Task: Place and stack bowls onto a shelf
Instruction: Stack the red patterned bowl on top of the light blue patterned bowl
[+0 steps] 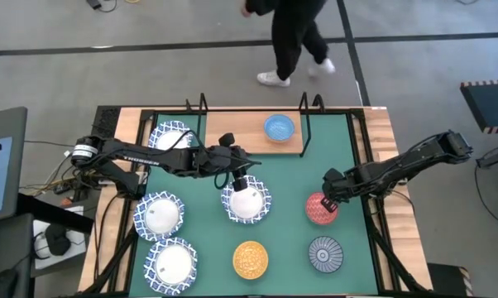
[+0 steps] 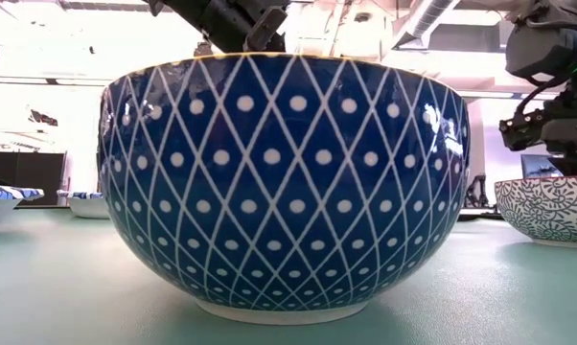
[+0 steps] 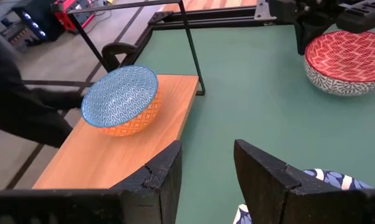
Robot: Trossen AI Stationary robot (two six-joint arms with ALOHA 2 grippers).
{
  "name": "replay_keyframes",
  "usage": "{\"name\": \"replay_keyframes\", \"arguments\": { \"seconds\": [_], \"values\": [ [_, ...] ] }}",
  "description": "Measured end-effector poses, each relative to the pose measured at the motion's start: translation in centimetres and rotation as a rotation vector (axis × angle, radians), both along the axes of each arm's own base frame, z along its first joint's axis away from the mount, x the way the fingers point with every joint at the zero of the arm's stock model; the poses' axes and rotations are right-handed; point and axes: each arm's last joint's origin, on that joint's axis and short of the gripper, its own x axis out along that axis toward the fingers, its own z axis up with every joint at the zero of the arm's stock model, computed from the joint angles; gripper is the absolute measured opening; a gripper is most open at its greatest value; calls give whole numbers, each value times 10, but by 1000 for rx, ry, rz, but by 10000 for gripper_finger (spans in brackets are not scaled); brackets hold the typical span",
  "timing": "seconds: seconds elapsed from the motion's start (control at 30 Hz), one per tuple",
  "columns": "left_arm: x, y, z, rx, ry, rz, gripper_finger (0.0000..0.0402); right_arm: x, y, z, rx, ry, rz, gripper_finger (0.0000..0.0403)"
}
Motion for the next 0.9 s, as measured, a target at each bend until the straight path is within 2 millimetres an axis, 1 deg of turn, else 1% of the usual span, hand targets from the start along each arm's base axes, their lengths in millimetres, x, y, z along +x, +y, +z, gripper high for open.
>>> {"name": "replay_keyframes", "arguments": {
  "seconds": [0.1, 0.2, 0.33, 0.43, 0.7, 0.8, 0.9],
  "values": [
    [0, 0, 0, 0, 0, 0, 134, -2, -3, 5, -40, -5, -24, 27],
    [0, 0, 0, -7, -4, 4, 134, -3, -7, 20, -94, -21, -50, 34],
    [0, 0, 0, -8, -4, 5, 134, -2, -10, 43, -128, -96, -68, 60],
    [0, 0, 0, -8, -5, 5, 134, -1, -9, 51, -119, -153, -33, 87],
    [0, 0, 0, -9, -2, 5, 134, 0, 3, 50, -61, -153, 82, 178],
    [0, 0, 0, -9, -1, 6, 134, 5, 10, 47, -49, -147, 114, 193],
    [0, 0, 0, -16, -5, 9, 134, 9, 15, 40, -59, -104, 138, 191]
  ]
}}
